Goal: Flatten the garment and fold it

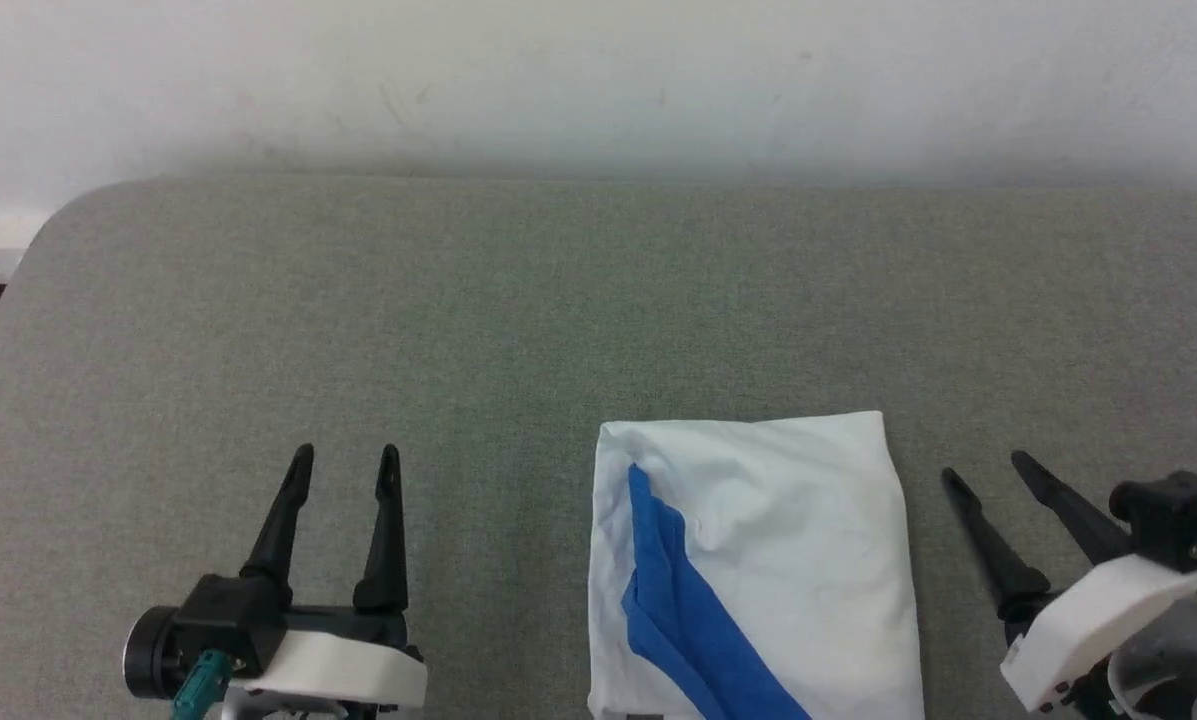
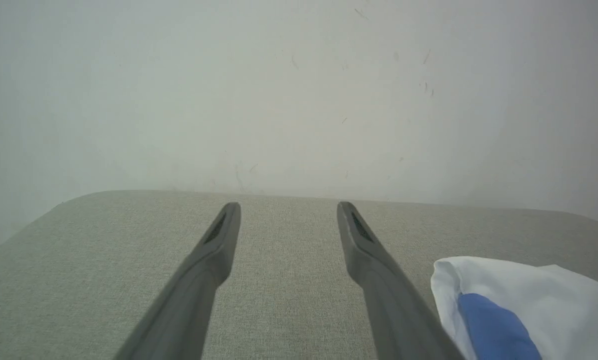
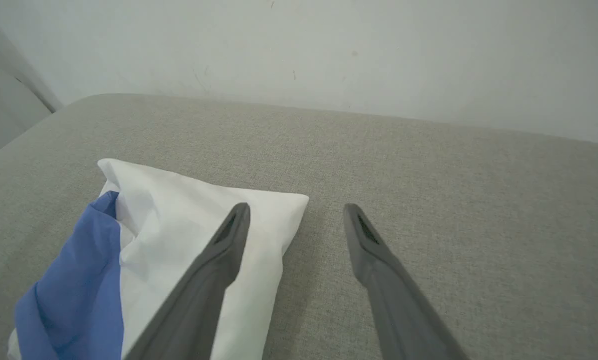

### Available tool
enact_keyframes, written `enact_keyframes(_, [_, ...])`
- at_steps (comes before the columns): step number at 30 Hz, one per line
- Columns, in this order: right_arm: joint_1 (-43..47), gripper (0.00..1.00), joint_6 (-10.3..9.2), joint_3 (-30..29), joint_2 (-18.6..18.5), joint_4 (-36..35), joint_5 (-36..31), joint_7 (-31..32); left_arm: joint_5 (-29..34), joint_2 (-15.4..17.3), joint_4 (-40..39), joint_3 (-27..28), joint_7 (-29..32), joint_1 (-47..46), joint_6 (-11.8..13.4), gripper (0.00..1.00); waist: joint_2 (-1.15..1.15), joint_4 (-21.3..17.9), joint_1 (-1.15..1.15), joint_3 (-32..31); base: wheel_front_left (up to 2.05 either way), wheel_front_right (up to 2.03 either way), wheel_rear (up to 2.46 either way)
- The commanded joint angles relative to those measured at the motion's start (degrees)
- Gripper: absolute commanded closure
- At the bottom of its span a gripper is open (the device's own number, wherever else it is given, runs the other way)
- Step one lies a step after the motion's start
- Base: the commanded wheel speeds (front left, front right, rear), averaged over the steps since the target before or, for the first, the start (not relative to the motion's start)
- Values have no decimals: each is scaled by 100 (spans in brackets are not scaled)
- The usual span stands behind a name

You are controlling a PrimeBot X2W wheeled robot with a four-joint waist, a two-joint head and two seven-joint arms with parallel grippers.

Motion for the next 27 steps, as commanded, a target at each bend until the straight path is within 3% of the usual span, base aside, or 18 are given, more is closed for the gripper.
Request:
enact_keyframes(1, [-189,0,-6,67,-111,-66,402,434,33,-9,29,-8,-27,-147,-27,0,-1,53,0,186,0,0,0])
enact_keyframes(6, [-454,0,-6,225,-274,227,1334,2049,40,-9,91,-102,-27,-332,-43,0,-1,200,0,428,0,0,0])
enact_keyframes(10, [-595,0,-6,255,-172,656,1754,3019,29,-9,135,-164,-27,-460,-22,0,-1,333,0,552,0,0,0])
enact_keyframes(20, [-941,0,-6,668,1,1555,1534,3265,44,-9,220,-154,-27,-531,-26,0,-1,554,0,621,0,0,0])
enact_keyframes(21, [-942,27,-6,749,-11,1635,1479,3262,46,-9,231,-151,-27,-531,-29,0,-1,560,0,609,0,0,0])
enact_keyframes(22, [-943,82,-6,829,-24,1707,1437,3255,48,-9,242,-149,-27,-530,-29,0,-1,563,0,593,0,0,0])
enact_keyframes(23, [-950,100,-6,904,-40,1759,1412,3225,50,-9,252,-147,-27,-530,-27,0,-1,563,0,571,0,0,0])
enact_keyframes(27, [-1079,100,-6,1060,-141,1843,1317,2952,43,-9,263,-158,-27,-523,-20,0,-1,485,0,460,0,0,0])
